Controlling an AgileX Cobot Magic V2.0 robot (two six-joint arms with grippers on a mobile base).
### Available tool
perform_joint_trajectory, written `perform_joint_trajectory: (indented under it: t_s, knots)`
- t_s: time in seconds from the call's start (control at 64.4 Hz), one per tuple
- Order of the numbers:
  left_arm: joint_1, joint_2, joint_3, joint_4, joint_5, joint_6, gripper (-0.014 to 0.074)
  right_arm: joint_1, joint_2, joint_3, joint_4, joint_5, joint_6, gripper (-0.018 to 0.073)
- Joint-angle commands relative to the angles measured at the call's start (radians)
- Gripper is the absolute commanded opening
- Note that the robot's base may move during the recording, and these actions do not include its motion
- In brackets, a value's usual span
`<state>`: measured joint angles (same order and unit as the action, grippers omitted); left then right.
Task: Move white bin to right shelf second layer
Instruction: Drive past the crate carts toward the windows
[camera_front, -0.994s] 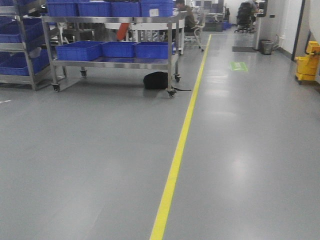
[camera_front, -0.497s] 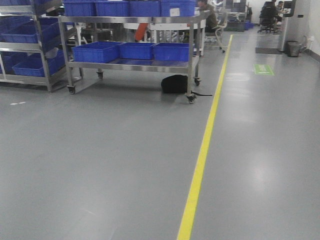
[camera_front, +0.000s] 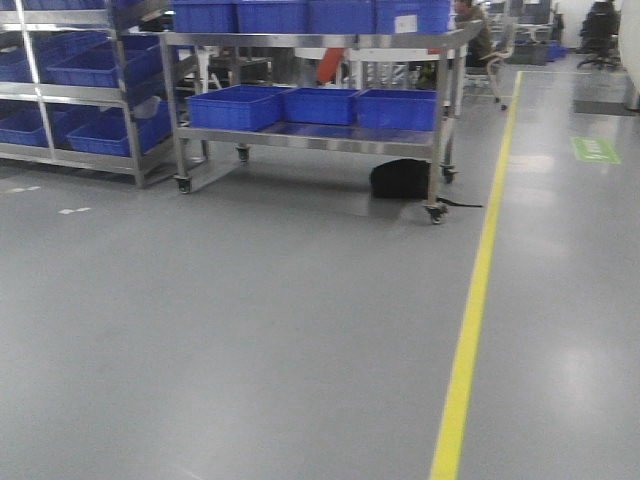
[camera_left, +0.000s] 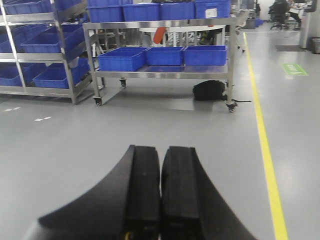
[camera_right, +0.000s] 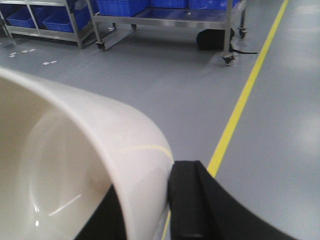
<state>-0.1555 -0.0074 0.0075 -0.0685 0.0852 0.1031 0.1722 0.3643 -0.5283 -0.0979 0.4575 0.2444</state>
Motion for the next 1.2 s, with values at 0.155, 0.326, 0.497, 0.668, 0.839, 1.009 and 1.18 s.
perform_joint_trajectory:
  t_s: [0.155,0.326,0.497,0.668,0.839,1.009,1.18]
  knots:
    - [-0.005,-0.014,0.037,-0.005,-0.085,-0.004,0.0085,-0.006,0.010,-0.031,-0.002,-0.110,-0.006,0.0057]
    - [-0.005,-0.014,0.037,-0.005,-0.085,-0.004,0.0085,-0.006,0.010,-0.031,-0.002,-0.110,-0.006,0.0057]
    - [-0.005,-0.014,0.037,-0.005,-0.085,-0.004,0.0085,-0.006,0.010,-0.031,-0.002,-0.110,-0.006,0.0057]
    - [-0.005,-0.014,0.037,-0.005,-0.085,-0.004,0.0085,-0.006,0.010,-0.031,-0.002,-0.110,-0.006,0.0057]
    - [-0.005,-0.014,0.037,-0.005,-0.085,-0.004,0.0085,-0.006,0.010,-0.031,-0.002,-0.110,-0.006,0.0057]
    - [-0.005,-0.014,0.037,-0.005,-0.085,-0.004,0.0085,-0.006,0.010,-0.031,-0.002,-0.110,-0.006,0.0057]
    - [-0.005,-0.014,0.037,-0.005,-0.085,-0.004,0.0085,-0.006,0.010,-0.031,-0.002,-0.110,-0.006,0.0057]
